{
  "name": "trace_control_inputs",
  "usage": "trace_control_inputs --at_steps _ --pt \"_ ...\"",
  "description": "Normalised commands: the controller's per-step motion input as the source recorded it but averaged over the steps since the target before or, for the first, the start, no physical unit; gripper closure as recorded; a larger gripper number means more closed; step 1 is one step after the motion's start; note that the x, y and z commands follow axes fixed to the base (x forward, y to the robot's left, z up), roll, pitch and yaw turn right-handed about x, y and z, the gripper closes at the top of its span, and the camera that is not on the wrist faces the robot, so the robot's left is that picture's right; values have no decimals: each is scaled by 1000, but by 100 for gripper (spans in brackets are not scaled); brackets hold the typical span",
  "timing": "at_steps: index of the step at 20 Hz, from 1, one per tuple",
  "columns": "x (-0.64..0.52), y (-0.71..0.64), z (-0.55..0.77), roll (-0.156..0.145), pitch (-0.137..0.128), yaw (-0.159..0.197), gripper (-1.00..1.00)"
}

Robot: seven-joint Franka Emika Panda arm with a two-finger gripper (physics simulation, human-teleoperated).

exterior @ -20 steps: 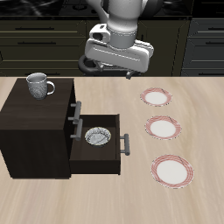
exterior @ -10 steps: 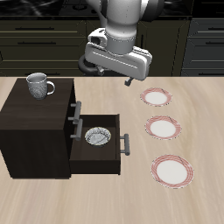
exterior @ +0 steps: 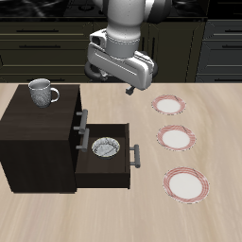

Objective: Place the bowl on the farthest plate relative to the robot

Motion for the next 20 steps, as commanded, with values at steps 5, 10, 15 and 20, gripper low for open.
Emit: trace_control_inputs --at_steps 5,10,15,20 --pt "82 -155 -44 -8 -1 -159 -100" --pt "168 -88 -228 -5 -15 -163 -100" --pt "112 -112 -274 10 24 -171 -100" --pt "11 -111 -276 22 7 -104 -100"
